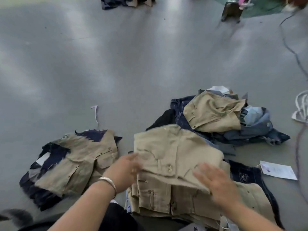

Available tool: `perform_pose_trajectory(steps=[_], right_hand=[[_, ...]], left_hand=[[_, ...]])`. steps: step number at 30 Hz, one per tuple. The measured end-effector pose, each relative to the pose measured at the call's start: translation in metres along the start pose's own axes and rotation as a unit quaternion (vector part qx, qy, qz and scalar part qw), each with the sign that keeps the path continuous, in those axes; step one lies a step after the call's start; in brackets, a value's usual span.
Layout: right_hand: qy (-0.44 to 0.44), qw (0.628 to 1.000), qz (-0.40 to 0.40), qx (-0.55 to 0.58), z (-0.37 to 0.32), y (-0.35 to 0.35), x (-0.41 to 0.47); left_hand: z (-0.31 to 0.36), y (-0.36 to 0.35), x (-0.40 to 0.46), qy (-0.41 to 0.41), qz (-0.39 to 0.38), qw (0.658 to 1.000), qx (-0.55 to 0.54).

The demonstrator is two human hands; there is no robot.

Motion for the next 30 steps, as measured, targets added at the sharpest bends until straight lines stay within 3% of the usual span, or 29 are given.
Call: perform_pose_trajectory(steps=[2, 3, 5, 8, 11, 16, 26, 28, 30], right_hand=[[0.006, 0.993, -0.107, -0.048, -0.006, -0.044, -0.024], [0.011, 0.984, -0.17, -0.049, -0.008, -0.062, -0.033], [-0.047, 0.974, -0.222, -0.02, -0.002, -0.093, -0.04], [-0.09, 0.941, -0.315, -0.089, 0.001, -0.117, -0.043], [-0.086, 0.924, -0.342, -0.146, -0.006, -0.125, -0.039], [-0.062, 0.94, -0.261, -0.212, -0.019, -0.125, -0.017], [0.073, 0.95, -0.243, -0.184, -0.026, -0.111, -0.03], [0.06, 0.963, -0.211, -0.159, -0.025, -0.108, -0.045], [0.045, 0.952, -0.243, -0.181, -0.029, -0.104, -0.049]], left_hand=[[-0.007, -0.037, -0.008, 0.025, -0.182, 0.976, 0.117], [-0.011, -0.047, -0.012, 0.047, -0.239, 0.96, 0.138], [-0.02, -0.054, -0.012, 0.083, -0.285, 0.947, 0.121], [-0.031, -0.044, -0.005, 0.112, -0.256, 0.958, 0.069], [-0.038, -0.041, -0.001, 0.119, -0.234, 0.963, 0.056], [-0.025, -0.041, -0.001, 0.112, -0.205, 0.972, 0.029], [-0.006, -0.047, -0.01, 0.078, -0.194, 0.977, 0.045], [-0.004, -0.045, -0.005, 0.083, -0.179, 0.98, 0.029], [-0.003, -0.041, -0.004, 0.081, -0.166, 0.982, 0.029]])
Point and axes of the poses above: each hand's wrist, its own x-axis towards the middle knuckle, its own y-axis out of the back of the hand, z = x × y, the point moved 3 cm from there along x, towards the middle knuckle, and after that the axes turned 13 degrees about z, right-handed, at the moved point
